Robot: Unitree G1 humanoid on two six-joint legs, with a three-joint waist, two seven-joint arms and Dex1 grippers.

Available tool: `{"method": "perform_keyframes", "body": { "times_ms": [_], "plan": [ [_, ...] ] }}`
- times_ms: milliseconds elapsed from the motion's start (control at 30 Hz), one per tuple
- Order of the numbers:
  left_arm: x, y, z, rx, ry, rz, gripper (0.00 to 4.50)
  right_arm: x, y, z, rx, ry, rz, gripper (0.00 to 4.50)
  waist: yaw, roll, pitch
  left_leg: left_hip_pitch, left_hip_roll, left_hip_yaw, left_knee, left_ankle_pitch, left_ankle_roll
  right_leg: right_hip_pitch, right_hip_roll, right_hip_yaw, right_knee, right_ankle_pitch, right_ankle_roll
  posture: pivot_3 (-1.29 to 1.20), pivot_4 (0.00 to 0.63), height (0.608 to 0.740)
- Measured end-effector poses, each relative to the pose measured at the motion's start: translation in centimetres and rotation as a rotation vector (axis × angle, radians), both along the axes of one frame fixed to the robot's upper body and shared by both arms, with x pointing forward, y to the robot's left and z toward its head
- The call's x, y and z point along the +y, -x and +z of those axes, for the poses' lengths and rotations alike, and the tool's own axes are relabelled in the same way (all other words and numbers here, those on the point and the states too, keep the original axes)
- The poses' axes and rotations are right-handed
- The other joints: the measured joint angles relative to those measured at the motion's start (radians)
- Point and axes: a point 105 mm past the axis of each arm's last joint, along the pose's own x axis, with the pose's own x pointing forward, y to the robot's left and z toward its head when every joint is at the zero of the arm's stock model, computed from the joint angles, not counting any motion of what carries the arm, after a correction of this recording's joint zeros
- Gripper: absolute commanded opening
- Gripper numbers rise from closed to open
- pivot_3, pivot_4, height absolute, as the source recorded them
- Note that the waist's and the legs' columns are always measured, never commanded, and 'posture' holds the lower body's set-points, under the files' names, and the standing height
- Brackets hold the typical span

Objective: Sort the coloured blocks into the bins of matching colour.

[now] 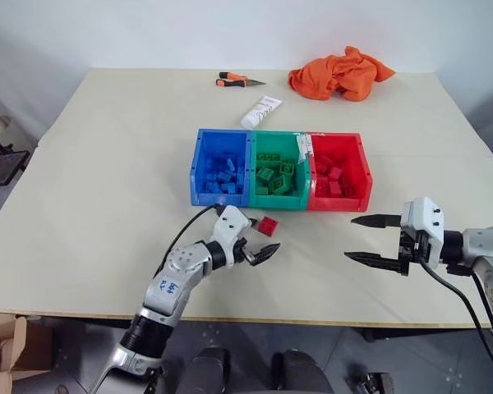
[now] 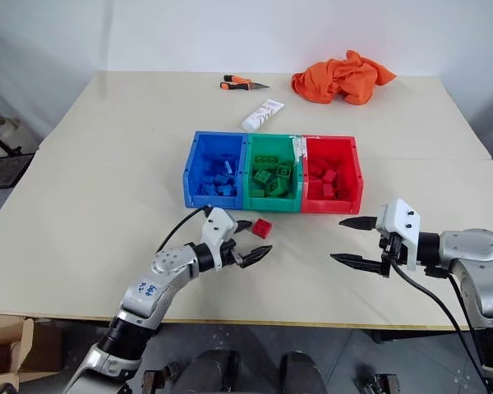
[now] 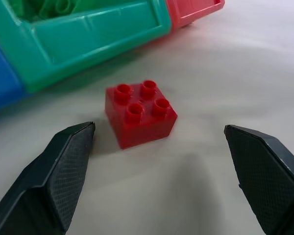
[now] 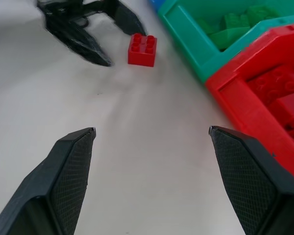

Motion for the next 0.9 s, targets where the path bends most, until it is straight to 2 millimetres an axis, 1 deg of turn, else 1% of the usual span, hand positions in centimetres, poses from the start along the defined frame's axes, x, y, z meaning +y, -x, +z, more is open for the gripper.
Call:
{"method": "perform_keyframes", "body": {
  "times_ms": [67, 167, 267, 433, 467, 500, 667, 767, 833, 867, 900],
  "plan": [
    [-0.4, -0.3, 0.0, -0.010, -0.004, -0.016, 4.50, -0.2, 0.1, -0.1, 0.001, -0.002, -0.011, 3.87, -0.001, 0.000, 0.000, 0.000, 0.000, 0.000, 0.000, 0.000, 0.000, 0.000, 0.000, 0.000, 0.000, 0.000, 0.000, 0.00, 0.150, 0.740],
    [-1.2, -1.3, 0.1, -0.021, -0.005, -0.020, 4.50, -0.4, 0.1, -0.1, -0.003, -0.004, -0.025, 3.87, 0.000, 0.000, 0.000, 0.000, 0.000, 0.000, 0.001, 0.000, 0.000, 0.000, 0.000, 0.000, 0.000, 0.000, 0.000, 0.00, 0.150, 0.740],
    [-1.6, -1.8, 0.1, -0.031, -0.028, -0.037, 3.90, -0.6, 0.2, 0.0, -0.010, -0.005, -0.043, 3.92, 0.000, 0.000, 0.000, 0.000, 0.000, 0.000, 0.001, 0.000, 0.000, 0.000, 0.000, 0.000, 0.001, 0.000, 0.000, 0.00, 0.150, 0.740],
    [-1.5, -1.9, -0.1, -0.028, -0.054, -0.038, 2.37, -0.8, 0.4, -0.3, -0.009, -0.003, -0.060, 3.92, 0.000, 0.000, 0.000, 0.000, 0.000, 0.000, 0.001, 0.000, 0.000, 0.000, 0.000, 0.000, 0.001, 0.000, 0.000, 0.00, 0.150, 0.740],
    [-1.4, -1.9, -0.1, -0.028, -0.055, -0.037, 2.10, -0.8, 0.5, -0.4, -0.008, -0.002, -0.061, 3.92, 0.000, 0.000, 0.000, 0.000, 0.000, 0.000, 0.001, 0.000, 0.000, 0.000, 0.000, 0.000, 0.001, 0.000, 0.000, 0.00, 0.150, 0.740],
    [-1.4, -1.9, -0.1, -0.028, -0.057, -0.036, 1.95, -0.8, 0.5, -0.4, -0.008, -0.001, -0.063, 3.92, 0.000, 0.000, 0.000, 0.000, 0.000, 0.000, 0.001, 0.000, 0.000, 0.000, 0.000, 0.000, 0.001, 0.000, 0.000, 0.00, 0.150, 0.740],
    [-1.1, -1.7, 0.0, -0.054, -0.076, -0.040, 1.95, -0.9, 0.5, -0.4, -0.015, -0.002, -0.078, 3.92, -0.001, 0.000, 0.000, 0.000, 0.000, 0.000, 0.001, 0.000, 0.000, 0.000, 0.000, 0.000, 0.001, 0.000, 0.000, 0.00, 0.150, 0.740],
    [-1.1, -1.0, 0.2, -0.126, -0.100, -0.074, 1.95, -1.3, 0.4, -0.2, -0.027, -0.005, -0.098, 3.92, 0.000, 0.000, 0.000, 0.000, 0.000, 0.000, 0.001, 0.000, 0.000, 0.000, 0.000, 0.000, 0.001, 0.000, 0.000, 0.00, 0.150, 0.740],
    [-1.5, -0.8, 0.7, -0.159, -0.094, -0.089, 1.95, -1.5, 0.5, -0.1, -0.031, -0.007, -0.111, 3.92, 0.000, 0.000, 0.000, 0.000, 0.000, 0.000, 0.001, 0.000, 0.000, 0.000, 0.000, 0.000, 0.000, 0.000, 0.000, 0.00, 0.150, 0.740],
    [-1.9, -0.8, 1.2, -0.173, -0.081, -0.097, 1.95, -1.7, 0.5, -0.1, -0.034, -0.008, -0.119, 3.92, 0.000, 0.000, 0.000, 0.000, 0.000, 0.000, 0.001, 0.000, 0.000, 0.000, 0.000, 0.000, 0.000, 0.000, 0.000, 0.00, 0.150, 0.740],
    [-2.7, -0.6, 2.1, -0.196, -0.058, -0.113, 1.95, -1.8, 0.5, -0.1, -0.035, -0.010, -0.128, 3.92, 0.003, 0.000, 0.000, -0.001, 0.000, -0.001, 0.001, 0.000, 0.000, 0.000, 0.000, 0.000, 0.000, 0.000, 0.000, 0.00, 0.150, 0.740]
  ]
}}
